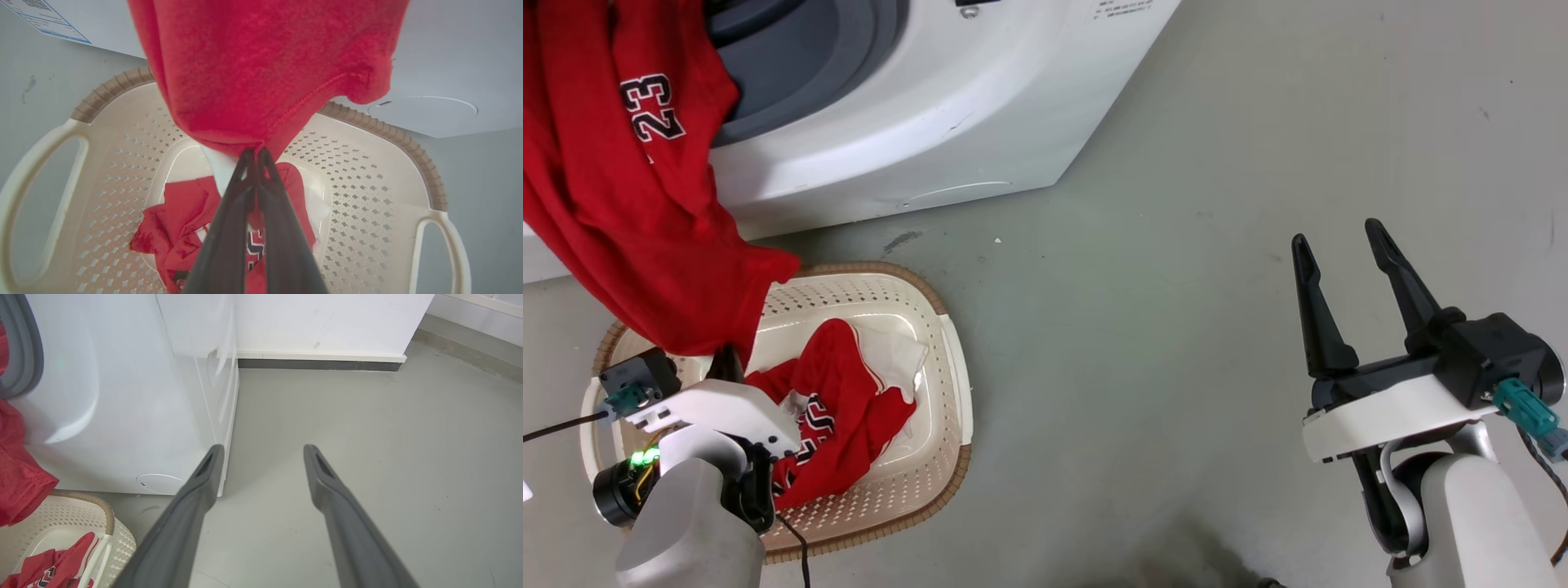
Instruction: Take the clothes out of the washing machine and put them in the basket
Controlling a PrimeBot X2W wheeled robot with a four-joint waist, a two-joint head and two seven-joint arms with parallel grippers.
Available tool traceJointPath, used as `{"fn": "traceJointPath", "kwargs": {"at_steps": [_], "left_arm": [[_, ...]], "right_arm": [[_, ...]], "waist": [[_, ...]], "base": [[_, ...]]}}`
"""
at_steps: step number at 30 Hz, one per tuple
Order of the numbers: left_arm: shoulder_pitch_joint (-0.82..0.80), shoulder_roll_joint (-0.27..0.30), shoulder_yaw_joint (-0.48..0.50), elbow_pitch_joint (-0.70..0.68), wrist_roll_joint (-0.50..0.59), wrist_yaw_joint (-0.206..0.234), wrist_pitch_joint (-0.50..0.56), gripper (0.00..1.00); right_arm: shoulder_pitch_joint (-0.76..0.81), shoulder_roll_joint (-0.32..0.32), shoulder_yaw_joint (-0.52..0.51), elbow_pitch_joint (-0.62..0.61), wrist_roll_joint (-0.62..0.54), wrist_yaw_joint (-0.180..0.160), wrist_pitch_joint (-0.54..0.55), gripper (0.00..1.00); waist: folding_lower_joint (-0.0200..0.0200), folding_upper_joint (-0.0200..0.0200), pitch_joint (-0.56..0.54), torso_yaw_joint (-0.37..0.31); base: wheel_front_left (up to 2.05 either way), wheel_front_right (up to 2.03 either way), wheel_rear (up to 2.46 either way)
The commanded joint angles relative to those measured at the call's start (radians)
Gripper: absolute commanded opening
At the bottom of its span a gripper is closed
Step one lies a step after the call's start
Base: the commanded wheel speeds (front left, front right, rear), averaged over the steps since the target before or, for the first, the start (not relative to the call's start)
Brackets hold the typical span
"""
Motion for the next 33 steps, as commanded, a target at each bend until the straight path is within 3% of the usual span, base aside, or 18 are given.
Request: {"fn": "traceJointPath", "kwargs": {"at_steps": [1, 8, 23, 28, 33], "left_arm": [[-0.012, 0.007, 0.007, 0.002, 0.011, -0.008, -0.003, 1.0], [0.052, -0.012, 0.049, -0.055, 0.038, -0.02, -0.003, 1.0], [0.232, -0.091, 0.147, -0.376, 0.17, -0.067, -0.003, 1.0], [0.183, -0.048, 0.11, -0.368, 0.197, -0.091, 0.019, 1.0], [0.111, 0.022, 0.057, -0.333, 0.183, -0.112, 0.176, 1.0]], "right_arm": [[-0.016, 0.0, 0.0, 0.009, 0.002, -0.001, -0.008, 1.0], [-0.012, 0.0, 0.008, 0.04, 0.003, -0.001, -0.018, 1.0], [0.075, 0.0, 0.005, 0.06, -0.006, -0.001, 0.009, 1.0], [0.094, 0.0, 0.011, 0.054, 0.003, -0.001, 0.015, 1.0], [0.104, 0.0, 0.014, 0.053, 0.012, -0.001, 0.016, 1.0]], "waist": [[-0.0002, 0.0, -0.004, 0.0], [-0.0002, 0.0, -0.072, 0.012], [-0.0002, 0.0, -0.285, 0.064], [-0.0002, 0.0, -0.309, 0.054], [-0.0002, 0.0, -0.306, 0.031]], "base": [[0.0, 0.0, 0.0], [0.0, 0.0, 0.0], [0.0, 0.0, 0.0], [0.0, 0.0, 0.0], [0.0, 0.0, 0.0]]}}
